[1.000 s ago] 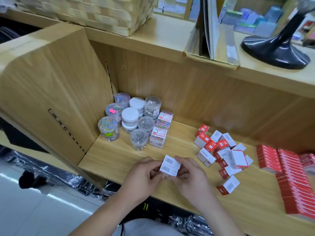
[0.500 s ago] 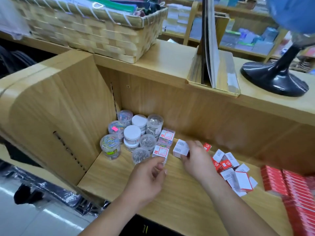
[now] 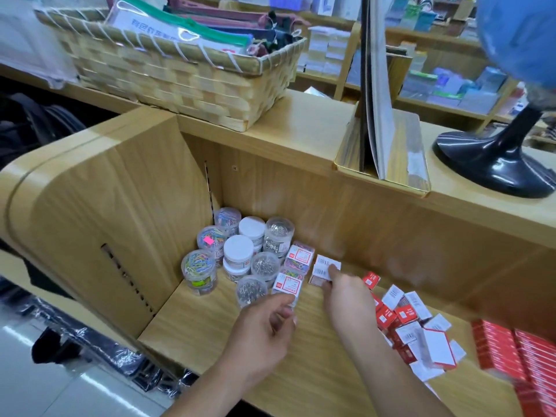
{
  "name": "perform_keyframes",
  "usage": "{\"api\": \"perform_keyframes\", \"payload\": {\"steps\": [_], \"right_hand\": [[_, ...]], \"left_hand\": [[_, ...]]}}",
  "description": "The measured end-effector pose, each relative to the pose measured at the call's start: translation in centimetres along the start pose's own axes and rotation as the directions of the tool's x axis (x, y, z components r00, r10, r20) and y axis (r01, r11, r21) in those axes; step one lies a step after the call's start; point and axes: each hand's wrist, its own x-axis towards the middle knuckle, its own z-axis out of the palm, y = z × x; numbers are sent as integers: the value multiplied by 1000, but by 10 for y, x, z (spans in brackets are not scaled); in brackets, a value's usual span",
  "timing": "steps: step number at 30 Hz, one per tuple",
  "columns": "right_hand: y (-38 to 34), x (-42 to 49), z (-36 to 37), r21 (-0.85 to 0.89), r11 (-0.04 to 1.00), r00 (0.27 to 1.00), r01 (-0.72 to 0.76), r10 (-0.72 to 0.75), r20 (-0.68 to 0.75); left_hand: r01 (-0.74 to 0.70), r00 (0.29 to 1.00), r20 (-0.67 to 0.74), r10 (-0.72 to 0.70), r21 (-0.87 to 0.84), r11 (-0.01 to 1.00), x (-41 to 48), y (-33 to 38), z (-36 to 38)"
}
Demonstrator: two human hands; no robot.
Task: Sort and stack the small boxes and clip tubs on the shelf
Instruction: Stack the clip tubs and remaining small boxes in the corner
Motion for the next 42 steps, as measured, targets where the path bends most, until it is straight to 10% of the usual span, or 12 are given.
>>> {"api": "perform_keyframes", "payload": {"steps": [14, 20, 26, 42], "right_hand": [[6, -19, -38, 387, 920, 996, -65, 84, -33], [82, -108, -79, 692, 693, 948, -204, 316, -37], [128, -174, -46, 678, 678, 857, -284, 497, -138], [92, -182, -13, 789, 538, 933, -295, 342, 116]], "left_hand": [[-68, 995, 74, 66, 26, 997, -7, 3, 24], [-252, 945, 265, 191, 218, 943, 6, 1, 58], [-250, 937, 308, 166, 259, 933, 18, 17, 114], [-209, 930, 342, 137, 181, 961, -19, -27, 62]]}}
